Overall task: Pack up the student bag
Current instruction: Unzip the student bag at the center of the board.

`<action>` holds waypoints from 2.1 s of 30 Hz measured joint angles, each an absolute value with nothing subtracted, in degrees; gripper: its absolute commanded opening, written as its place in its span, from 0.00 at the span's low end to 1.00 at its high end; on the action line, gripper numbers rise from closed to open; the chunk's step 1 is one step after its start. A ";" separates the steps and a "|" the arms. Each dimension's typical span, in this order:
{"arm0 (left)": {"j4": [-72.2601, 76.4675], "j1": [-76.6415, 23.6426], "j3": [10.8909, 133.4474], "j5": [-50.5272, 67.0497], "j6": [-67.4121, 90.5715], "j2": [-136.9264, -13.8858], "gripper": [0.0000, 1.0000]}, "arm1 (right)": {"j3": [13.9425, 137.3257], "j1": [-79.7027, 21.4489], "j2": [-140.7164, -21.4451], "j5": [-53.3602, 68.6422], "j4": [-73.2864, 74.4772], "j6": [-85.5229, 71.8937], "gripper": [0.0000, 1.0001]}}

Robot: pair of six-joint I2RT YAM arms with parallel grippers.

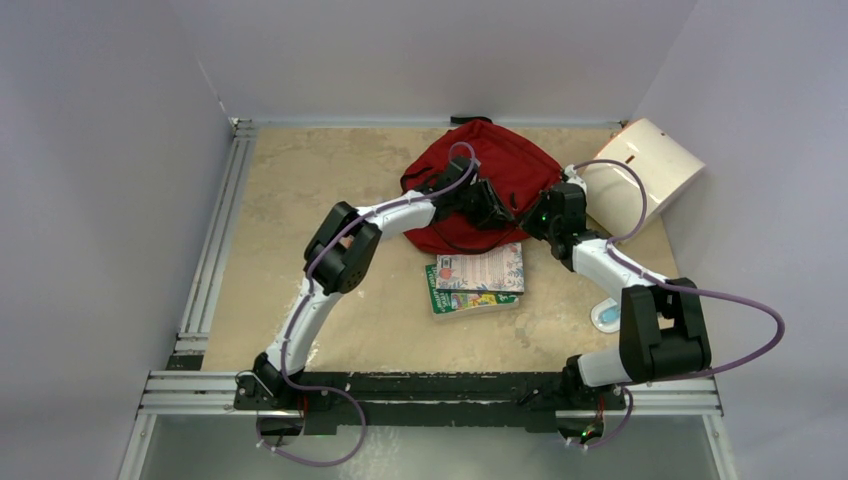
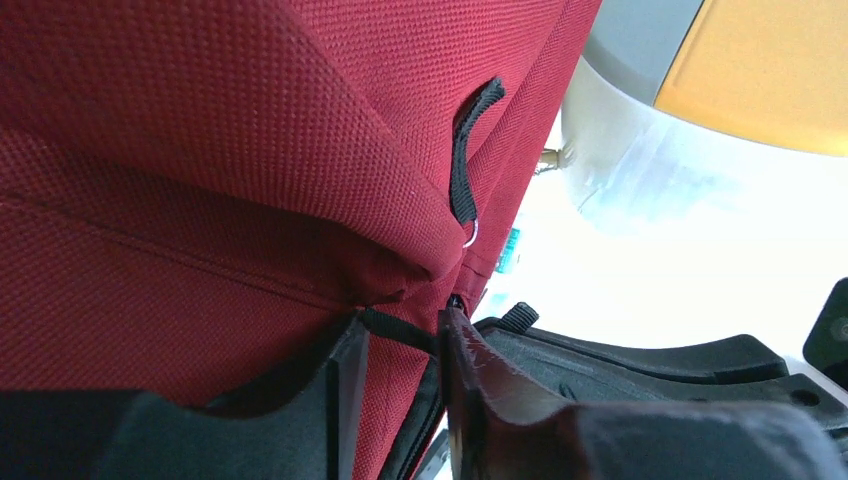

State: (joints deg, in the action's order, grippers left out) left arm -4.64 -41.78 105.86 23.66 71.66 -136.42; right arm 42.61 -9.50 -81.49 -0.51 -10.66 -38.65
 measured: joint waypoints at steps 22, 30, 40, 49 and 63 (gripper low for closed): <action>-5.54 -42.17 105.82 21.89 66.19 -135.15 0.00 | 42.61 -9.39 -81.52 -3.95 -10.17 -39.11 0.00; -7.18 -42.78 103.15 18.00 58.85 -129.23 0.00 | 42.94 -9.34 -83.59 -5.93 -9.54 -39.86 0.00; -9.80 -42.89 100.64 15.49 51.92 -126.37 0.00 | 44.16 -9.13 -85.12 -7.35 -9.28 -39.94 0.00; -13.82 -42.89 100.47 14.15 46.09 -122.65 0.00 | 45.71 -8.10 -88.01 -7.99 -9.17 -39.94 0.00; -18.96 -42.89 93.34 7.57 38.22 -111.83 0.00 | 48.80 -6.22 -89.73 -7.99 -8.82 -39.77 0.00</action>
State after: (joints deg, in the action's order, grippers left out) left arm -18.96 -42.89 93.34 7.57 38.22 -111.83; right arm 48.80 -6.22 -89.73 -7.99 -8.82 -39.77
